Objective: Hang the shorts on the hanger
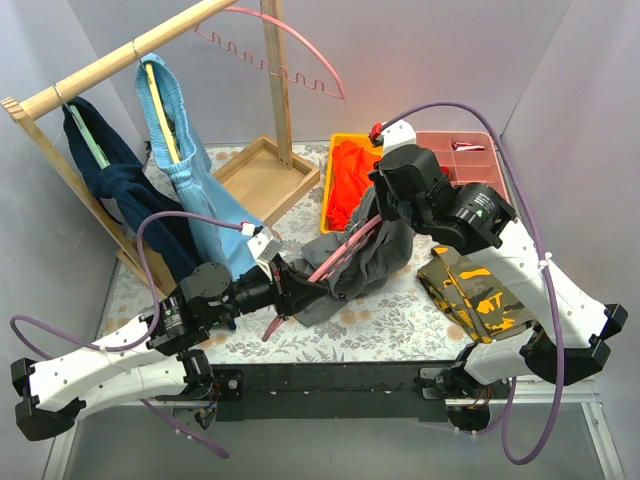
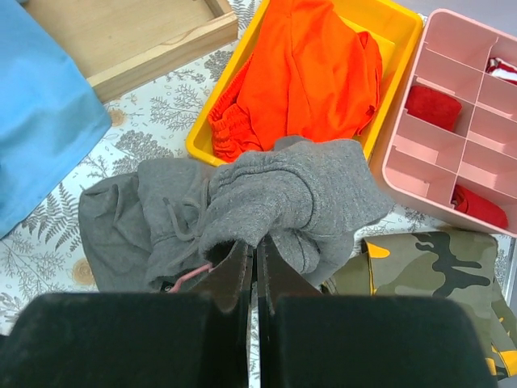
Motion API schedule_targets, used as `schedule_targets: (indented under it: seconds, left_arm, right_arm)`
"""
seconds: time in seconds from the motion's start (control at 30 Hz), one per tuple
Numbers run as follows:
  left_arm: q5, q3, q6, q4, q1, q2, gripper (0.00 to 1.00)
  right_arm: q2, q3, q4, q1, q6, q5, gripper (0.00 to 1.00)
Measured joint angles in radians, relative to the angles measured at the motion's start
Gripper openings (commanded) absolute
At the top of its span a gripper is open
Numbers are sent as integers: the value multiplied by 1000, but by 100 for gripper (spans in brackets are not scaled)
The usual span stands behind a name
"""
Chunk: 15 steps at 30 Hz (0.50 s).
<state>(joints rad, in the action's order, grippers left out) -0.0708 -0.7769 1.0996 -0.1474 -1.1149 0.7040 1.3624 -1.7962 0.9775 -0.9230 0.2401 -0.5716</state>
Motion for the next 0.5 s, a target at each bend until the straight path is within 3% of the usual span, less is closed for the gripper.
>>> schedule_targets:
  seconds: [0.33, 0.43, 0.47, 0.5]
  left_arm:
    - [62, 116, 90, 219, -1, 53, 0]
    - [108, 238, 76, 354, -2, -3, 0]
    - [120, 270, 67, 391, -2, -22, 0]
    - [127, 294, 55, 427, -2, -33, 0]
  right_arm:
    - [16, -29, 5, -89, -1, 47, 1]
    - [15, -21, -23, -104, 19, 49, 14]
    - [13, -13, -31, -105, 26, 45, 31]
    - [9, 0, -39, -106, 34, 40, 39]
